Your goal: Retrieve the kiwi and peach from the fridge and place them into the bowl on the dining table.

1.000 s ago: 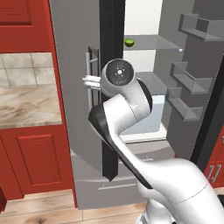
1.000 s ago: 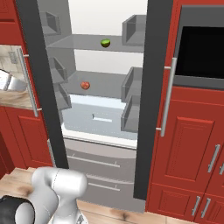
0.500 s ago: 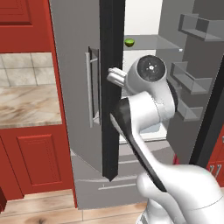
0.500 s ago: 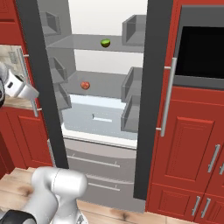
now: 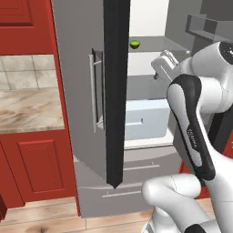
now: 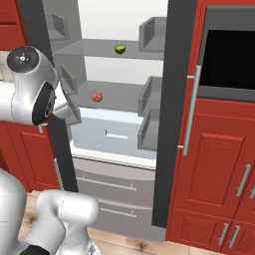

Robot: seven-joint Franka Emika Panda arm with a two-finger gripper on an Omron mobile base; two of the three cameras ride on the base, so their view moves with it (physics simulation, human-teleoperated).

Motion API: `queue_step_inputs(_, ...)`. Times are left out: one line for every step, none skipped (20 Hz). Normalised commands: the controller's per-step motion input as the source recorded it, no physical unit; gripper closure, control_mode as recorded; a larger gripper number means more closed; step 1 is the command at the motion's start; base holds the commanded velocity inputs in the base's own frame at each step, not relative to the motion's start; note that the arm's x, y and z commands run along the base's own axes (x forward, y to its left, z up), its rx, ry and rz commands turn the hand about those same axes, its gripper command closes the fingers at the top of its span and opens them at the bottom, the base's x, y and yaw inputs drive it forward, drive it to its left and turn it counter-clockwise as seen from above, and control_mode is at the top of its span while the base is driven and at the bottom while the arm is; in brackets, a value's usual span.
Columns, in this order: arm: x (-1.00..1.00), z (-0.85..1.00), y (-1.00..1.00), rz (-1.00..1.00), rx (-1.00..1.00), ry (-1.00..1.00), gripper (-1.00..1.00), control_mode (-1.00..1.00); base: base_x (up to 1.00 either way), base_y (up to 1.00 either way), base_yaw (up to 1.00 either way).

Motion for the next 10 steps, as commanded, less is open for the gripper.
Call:
queue_step_inputs(0.00, -0.44, -0.57, 0.00, 0.42, -0.23, -1.00, -1.00, 0.00, 0.00, 0.00)
queue_step_inputs(0.00, -0.54, -0.49, 0.00, 0.40, -0.29, -1.00, -1.00, 0.00, 0.00, 0.00)
queue_step_inputs(0.00, -0.55, -0.32, 0.00, 0.37, -0.34, -1.00, -1.00, 0.00, 0.00, 0.00)
queue_step_inputs(0.00, -0.43, -0.11, 0.00, 0.31, -0.28, -1.00, -1.00, 0.00, 0.00, 0.00)
queue_step_inputs(0.00, -0.25, 0.00, 0.00, 0.29, -0.16, -1.00, -1.00, 0.00, 0.00, 0.00)
queue_step_inputs(0.26, -0.14, 0.00, 0.00, 0.28, -0.03, -1.00, -1.00, 0.00, 0.00, 0.00)
queue_step_inputs(0.41, -0.10, 0.00, 0.00, 0.23, 0.00, -1.00, -1.00, 0.00, 0.00, 0.00)
queue_step_inputs(0.39, -0.14, 0.24, 0.04, 0.01, 0.00, -1.00, -1.00, 0.00, 0.00, 0.00)
queue_step_inputs(0.46, 0.00, 0.21, 0.03, 0.00, 0.00, -1.00, -1.00, 0.00, 0.00, 0.00)
queue_step_inputs(0.48, 0.00, 0.15, 0.05, 0.00, 0.00, -1.00, -1.00, 0.00, 0.00, 0.00)
